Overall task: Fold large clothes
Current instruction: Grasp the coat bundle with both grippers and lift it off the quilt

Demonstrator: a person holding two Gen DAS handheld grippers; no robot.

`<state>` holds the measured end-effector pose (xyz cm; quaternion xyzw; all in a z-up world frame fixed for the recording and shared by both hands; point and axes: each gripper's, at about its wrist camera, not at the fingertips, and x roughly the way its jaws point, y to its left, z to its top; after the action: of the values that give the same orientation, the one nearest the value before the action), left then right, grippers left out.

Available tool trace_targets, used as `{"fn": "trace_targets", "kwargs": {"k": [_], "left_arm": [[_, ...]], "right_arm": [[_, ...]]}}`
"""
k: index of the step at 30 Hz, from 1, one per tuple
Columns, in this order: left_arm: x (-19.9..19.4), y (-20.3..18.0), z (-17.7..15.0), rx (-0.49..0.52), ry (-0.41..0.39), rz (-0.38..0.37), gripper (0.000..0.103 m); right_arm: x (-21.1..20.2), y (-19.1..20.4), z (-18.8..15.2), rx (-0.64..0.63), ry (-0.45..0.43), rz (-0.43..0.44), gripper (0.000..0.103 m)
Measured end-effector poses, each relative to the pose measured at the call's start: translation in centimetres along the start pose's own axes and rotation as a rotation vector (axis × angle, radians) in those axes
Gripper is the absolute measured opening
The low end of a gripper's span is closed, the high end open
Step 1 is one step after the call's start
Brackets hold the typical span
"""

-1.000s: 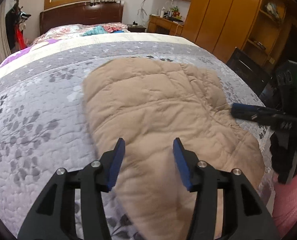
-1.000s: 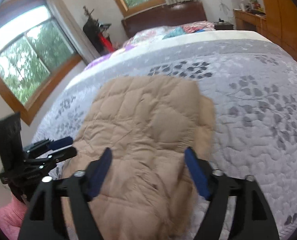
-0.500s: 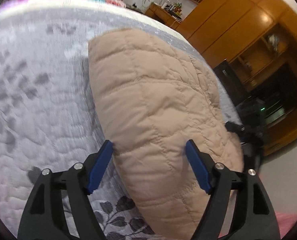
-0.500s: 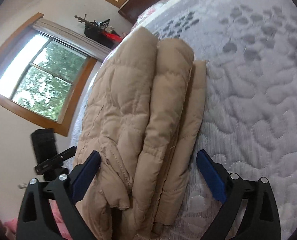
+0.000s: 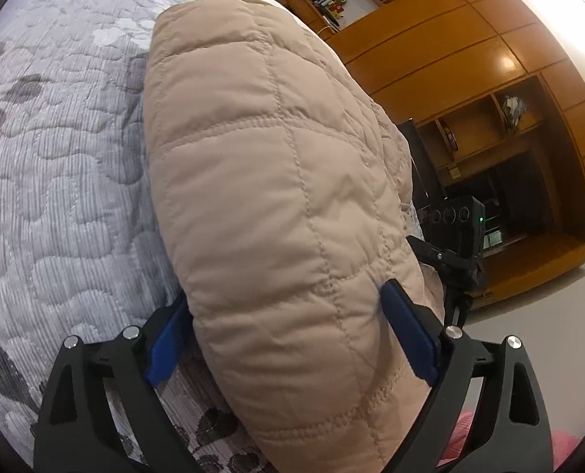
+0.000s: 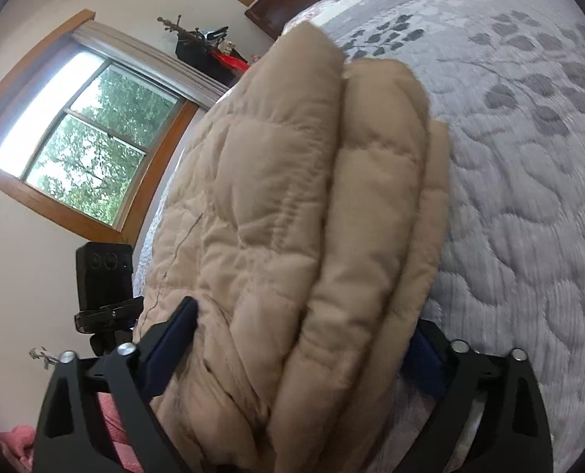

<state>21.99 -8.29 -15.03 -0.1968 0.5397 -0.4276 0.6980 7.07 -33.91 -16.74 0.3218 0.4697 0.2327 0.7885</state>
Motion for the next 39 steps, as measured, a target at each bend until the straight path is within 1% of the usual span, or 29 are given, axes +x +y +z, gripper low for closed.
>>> {"fn": "trace_targets", "kwargs": {"k": [1, 2, 3, 5, 6, 7, 8, 10, 15, 17, 21, 25, 28, 31, 32, 35, 39], "left_arm": [[0.0, -0.2, -0.1, 0.006, -0.002, 0.001, 0.088], [0.0, -0.3, -0.1, 0.010, -0.004, 0.002, 0.087], [-0.1, -0.5, -0.5, 0.020, -0.008, 0.003, 0.083], [-0.3, -1.1, -0.9, 0.037, -0.021, 0.002, 0.078], [-0.2, -1.2, -0.8, 0.041, -0.027, -0.004, 0.074], [-0.3, -1.5, -0.9, 0.047, -0.034, -0.012, 0.071], [-0.5, -1.8, -0.9, 0.054, -0.040, -0.014, 0.070], [-0.7, -2.1, -1.0, 0.059, -0.051, -0.023, 0.065], [-2.9, -2.8, -0.9, 0.075, -0.098, -0.068, 0.062], [-4.2, -3.4, -0.6, 0.096, -0.134, -0.068, 0.062], [-6.7, -3.4, 0.4, 0.110, -0.194, -0.061, 0.062], [-8.9, -2.5, 1.6, 0.104, -0.244, -0.025, 0.062], [-10.4, -1.3, 2.6, 0.094, -0.269, 0.009, 0.062], [-11.5, 0.7, 4.1, 0.075, -0.292, 0.044, 0.062], [-11.8, 1.1, 4.5, 0.069, -0.295, 0.049, 0.062], [-12.6, 3.5, 5.5, 0.027, -0.296, 0.065, 0.062], [-12.6, 7.3, 5.2, -0.054, -0.273, 0.087, 0.063]], "right_arm": [[0.1, -0.1, 0.0, 0.004, 0.004, 0.009, 0.085], [0.4, 0.0, 0.1, 0.004, 0.004, 0.012, 0.080], [0.7, 0.1, 0.3, 0.000, 0.004, 0.015, 0.077], [1.1, 0.4, 0.5, 0.001, 0.001, 0.050, 0.062], [1.2, 0.7, 0.5, -0.010, -0.004, 0.064, 0.059], [1.2, 1.0, 0.6, -0.022, -0.009, 0.068, 0.053], [1.2, 1.4, 0.5, -0.036, -0.016, 0.070, 0.050], [0.9, 2.1, 0.6, -0.052, -0.027, 0.077, 0.047], [0.0, 4.4, 1.4, -0.102, -0.056, 0.098, 0.046], [-0.4, 5.2, 1.7, -0.137, -0.066, 0.100, 0.046], [0.1, 6.9, 2.7, -0.199, -0.073, 0.099, 0.046], [2.2, 7.4, 3.9, -0.242, -0.054, 0.090, 0.046], [4.9, 8.5, 6.1, -0.248, -0.024, 0.098, 0.046], [6.9, 8.7, 8.0, -0.250, -0.004, 0.102, 0.046], [8.3, 8.9, 8.9, -0.248, 0.009, 0.106, 0.046], [10.5, 7.8, 10.0, -0.230, 0.046, 0.117, 0.046], [14.0, 5.7, 10.1, -0.191, 0.114, 0.105, 0.046]]}}
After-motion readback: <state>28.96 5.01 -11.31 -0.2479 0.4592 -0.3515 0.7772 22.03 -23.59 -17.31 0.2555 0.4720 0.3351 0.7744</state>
